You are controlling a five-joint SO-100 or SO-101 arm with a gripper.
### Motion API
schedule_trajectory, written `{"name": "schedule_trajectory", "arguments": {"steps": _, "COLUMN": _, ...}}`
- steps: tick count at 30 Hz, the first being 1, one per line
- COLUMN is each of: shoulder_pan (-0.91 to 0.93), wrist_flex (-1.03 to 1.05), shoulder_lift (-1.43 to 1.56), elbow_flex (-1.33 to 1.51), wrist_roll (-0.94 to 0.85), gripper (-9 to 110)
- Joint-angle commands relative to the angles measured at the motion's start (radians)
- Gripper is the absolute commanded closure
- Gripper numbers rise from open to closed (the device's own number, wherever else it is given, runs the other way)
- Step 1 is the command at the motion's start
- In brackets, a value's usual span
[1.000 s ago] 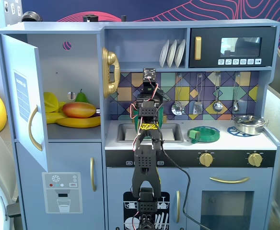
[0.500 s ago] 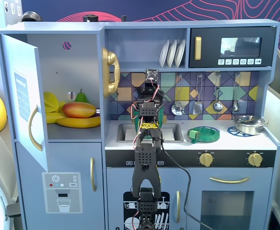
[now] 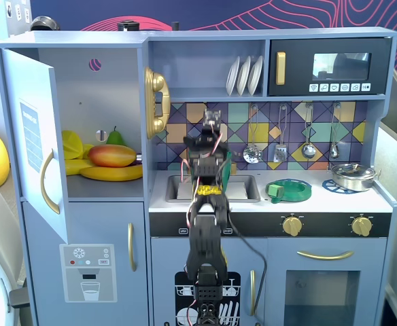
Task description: Pick up the green pineapple from the left cabinet and place it in the green recipient
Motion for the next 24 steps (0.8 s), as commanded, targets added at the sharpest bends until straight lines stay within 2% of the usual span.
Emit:
{"name": "schedule_trajectory", "arguments": {"steps": 1, "shoulder_pan": 0.0, "wrist_flex": 0.074, "shoulder_lift": 0.38, "elbow_flex": 0.327, "wrist_roll": 0.017, "gripper": 66}}
{"name": "schedule_trajectory", "arguments": {"steps": 6, "shoulder_pan": 0.008, "wrist_flex": 0.253, "shoulder_lift": 0.726, "elbow_flex": 0.684, "wrist_roll": -0.002, "gripper": 67}}
{"name": "schedule_trajectory", "arguments": {"steps": 10, "shoulder_pan": 0.031, "wrist_flex": 0.403, "shoulder_lift": 0.879, "elbow_flex": 0.873, "wrist_roll": -0.015, "gripper": 66}}
{"name": "schedule_trajectory", "arguments": {"steps": 13, "shoulder_pan": 0.032, "wrist_flex": 0.512, "shoulder_lift": 0.951, "elbow_flex": 0.991, "wrist_roll": -0.043, "gripper": 68}}
{"name": "schedule_trajectory", "arguments": {"steps": 16, "shoulder_pan": 0.021, "wrist_flex": 0.597, "shoulder_lift": 0.988, "elbow_flex": 1.095, "wrist_roll": -0.008, "gripper": 69}}
{"name": "schedule_trajectory", "arguments": {"steps": 24, "shoulder_pan": -0.014, "wrist_flex": 0.867, "shoulder_lift": 1.02, "elbow_flex": 1.256, "wrist_roll": 0.08, "gripper": 81}}
